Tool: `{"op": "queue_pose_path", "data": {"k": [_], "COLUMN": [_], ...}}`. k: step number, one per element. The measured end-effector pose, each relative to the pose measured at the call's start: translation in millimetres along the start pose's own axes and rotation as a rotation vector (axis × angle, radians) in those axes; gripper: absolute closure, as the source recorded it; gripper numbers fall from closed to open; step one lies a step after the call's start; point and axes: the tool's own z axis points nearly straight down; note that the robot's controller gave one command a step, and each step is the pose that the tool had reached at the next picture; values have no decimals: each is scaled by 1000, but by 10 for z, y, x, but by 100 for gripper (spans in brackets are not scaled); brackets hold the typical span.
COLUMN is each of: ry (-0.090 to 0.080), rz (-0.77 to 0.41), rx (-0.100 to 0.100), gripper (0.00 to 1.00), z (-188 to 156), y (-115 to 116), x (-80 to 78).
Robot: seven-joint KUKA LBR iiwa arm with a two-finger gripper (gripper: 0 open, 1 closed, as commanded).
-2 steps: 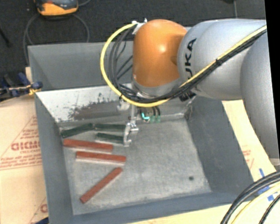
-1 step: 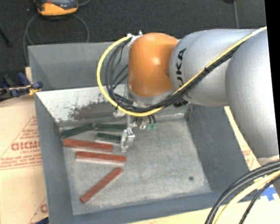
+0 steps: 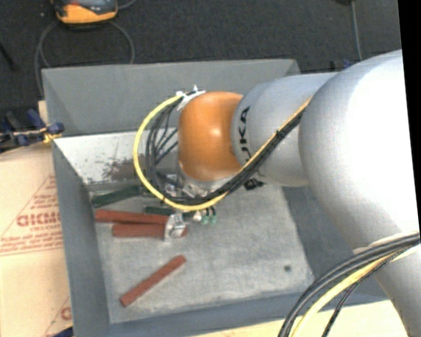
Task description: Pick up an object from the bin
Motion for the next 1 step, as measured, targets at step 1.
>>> {"op": "queue_pose_path", "data": {"k": [1], "ry": [0], "rz": [1], "rx": [0], "gripper": [100], "z": [0], "y": [0], "x": [0]}}
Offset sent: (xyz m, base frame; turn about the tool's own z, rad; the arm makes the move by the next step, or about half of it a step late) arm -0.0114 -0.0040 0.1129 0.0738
